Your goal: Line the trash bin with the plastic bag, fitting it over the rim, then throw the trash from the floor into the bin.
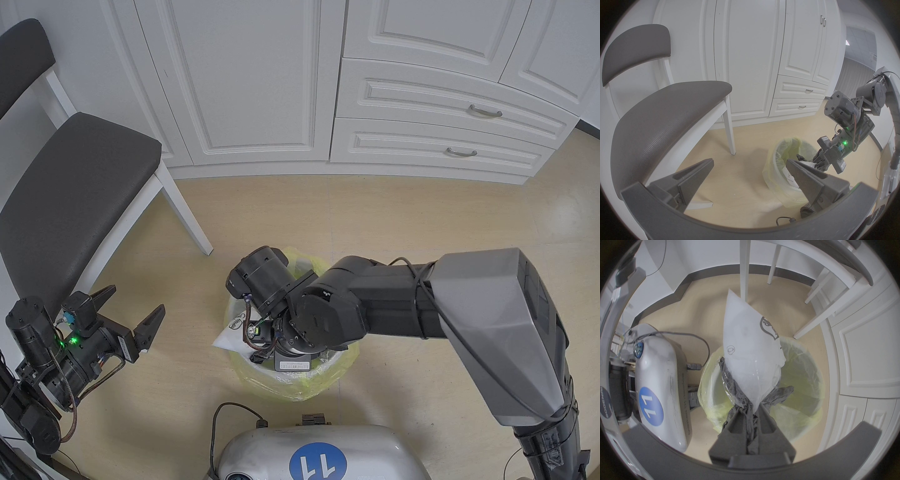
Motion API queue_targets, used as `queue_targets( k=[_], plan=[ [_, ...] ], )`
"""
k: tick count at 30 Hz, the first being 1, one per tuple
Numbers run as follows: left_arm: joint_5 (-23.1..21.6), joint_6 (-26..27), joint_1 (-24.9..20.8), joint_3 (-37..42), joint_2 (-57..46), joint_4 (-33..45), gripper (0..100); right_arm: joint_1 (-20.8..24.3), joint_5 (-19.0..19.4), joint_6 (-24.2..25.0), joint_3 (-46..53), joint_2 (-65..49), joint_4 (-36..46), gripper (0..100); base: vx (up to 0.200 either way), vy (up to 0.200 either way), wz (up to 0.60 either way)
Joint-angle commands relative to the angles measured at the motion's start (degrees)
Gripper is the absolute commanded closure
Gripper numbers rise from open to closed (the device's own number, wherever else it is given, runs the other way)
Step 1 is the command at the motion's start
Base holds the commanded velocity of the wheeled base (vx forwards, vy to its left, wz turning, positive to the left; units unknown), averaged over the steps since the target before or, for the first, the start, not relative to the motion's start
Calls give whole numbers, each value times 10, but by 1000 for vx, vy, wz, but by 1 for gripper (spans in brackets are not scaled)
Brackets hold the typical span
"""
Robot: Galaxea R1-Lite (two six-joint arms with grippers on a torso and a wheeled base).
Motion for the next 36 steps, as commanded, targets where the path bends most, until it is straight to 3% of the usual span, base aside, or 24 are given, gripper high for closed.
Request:
queue_targets(
  k=[1, 15, 18, 19, 22, 31, 36],
  plan=[
    [0, 0, 0, 0, 1, -1, 0, 11, 0, 21, 0, 9, -11, 100, 0, 0, 0],
    [0, 0, 0, -1, 2, -1, 0, -22, -9, 23, 0, -8, -4, 100, 0, 0, 0],
    [0, 0, 0, -1, 3, -1, 0, -26, -23, 23, 0, -6, -3, 100, 0, 0, 0],
    [0, 0, 0, -1, 4, -1, 0, -29, -54, 20, 0, -2, -3, 100, 0, 0, 0],
    [1, 0, 0, -3, 5, -1, 0, -34, -82, 17, 0, 3, -6, 100, 0, 0, 0],
    [1, 0, 0, -7, 10, -1, 0, -33, -87, 16, 0, 4, -5, 100, 0, 0, 0],
    [1, 0, 0, -7, 11, -1, 0, -31, -124, 12, 0, 7, -4, 100, 0, 0, 0]
  ],
)
